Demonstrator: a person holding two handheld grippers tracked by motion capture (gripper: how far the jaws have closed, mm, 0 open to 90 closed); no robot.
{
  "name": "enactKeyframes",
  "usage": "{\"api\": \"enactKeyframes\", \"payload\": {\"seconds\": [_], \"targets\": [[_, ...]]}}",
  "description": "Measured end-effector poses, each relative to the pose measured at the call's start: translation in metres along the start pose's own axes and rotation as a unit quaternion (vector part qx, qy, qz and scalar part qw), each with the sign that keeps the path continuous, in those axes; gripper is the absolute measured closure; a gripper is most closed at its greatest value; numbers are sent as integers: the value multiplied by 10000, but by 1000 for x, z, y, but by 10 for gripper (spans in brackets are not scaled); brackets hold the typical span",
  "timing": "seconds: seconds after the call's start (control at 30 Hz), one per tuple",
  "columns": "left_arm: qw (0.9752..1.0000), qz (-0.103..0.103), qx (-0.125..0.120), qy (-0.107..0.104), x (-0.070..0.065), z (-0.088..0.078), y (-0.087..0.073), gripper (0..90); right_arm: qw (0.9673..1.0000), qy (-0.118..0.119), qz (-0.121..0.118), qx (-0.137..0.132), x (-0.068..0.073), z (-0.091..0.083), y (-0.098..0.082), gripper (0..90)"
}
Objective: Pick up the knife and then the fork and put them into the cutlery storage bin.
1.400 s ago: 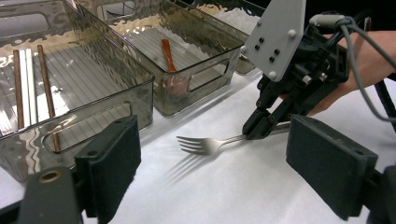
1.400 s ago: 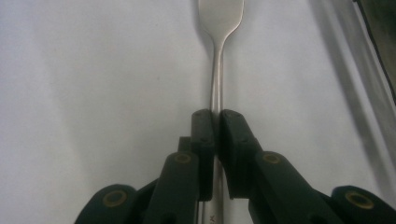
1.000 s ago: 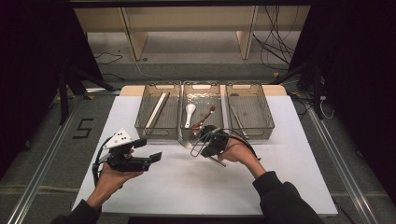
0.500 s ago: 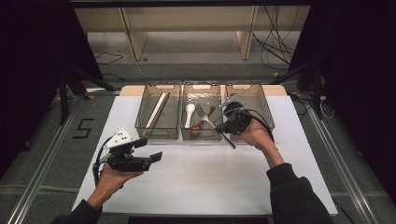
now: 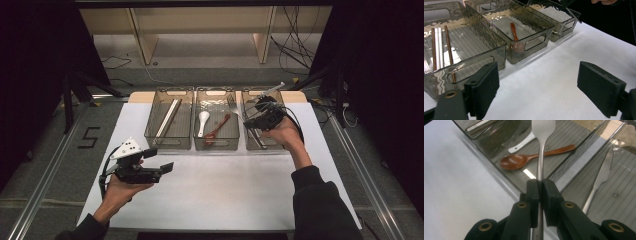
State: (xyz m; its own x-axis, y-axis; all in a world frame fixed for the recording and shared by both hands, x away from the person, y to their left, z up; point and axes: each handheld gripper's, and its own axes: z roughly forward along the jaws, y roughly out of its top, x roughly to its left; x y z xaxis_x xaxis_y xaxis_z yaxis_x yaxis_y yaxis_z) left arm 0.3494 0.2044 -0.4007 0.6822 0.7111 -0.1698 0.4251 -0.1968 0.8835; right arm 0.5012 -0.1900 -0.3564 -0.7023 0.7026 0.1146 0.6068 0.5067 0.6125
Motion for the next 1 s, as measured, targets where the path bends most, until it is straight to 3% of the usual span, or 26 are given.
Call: {"api": "enactKeyframes", "payload": {"seconds": [0.63,1.0], "targets": [[10000,9,-34,-6,0,-1,0,172,9980,-343,500,-163,-30,-10,12,848],[10000,-16,-67,-13,1,-1,0,172,9955,-523,782,-100,-47,-9,11,848]]}}
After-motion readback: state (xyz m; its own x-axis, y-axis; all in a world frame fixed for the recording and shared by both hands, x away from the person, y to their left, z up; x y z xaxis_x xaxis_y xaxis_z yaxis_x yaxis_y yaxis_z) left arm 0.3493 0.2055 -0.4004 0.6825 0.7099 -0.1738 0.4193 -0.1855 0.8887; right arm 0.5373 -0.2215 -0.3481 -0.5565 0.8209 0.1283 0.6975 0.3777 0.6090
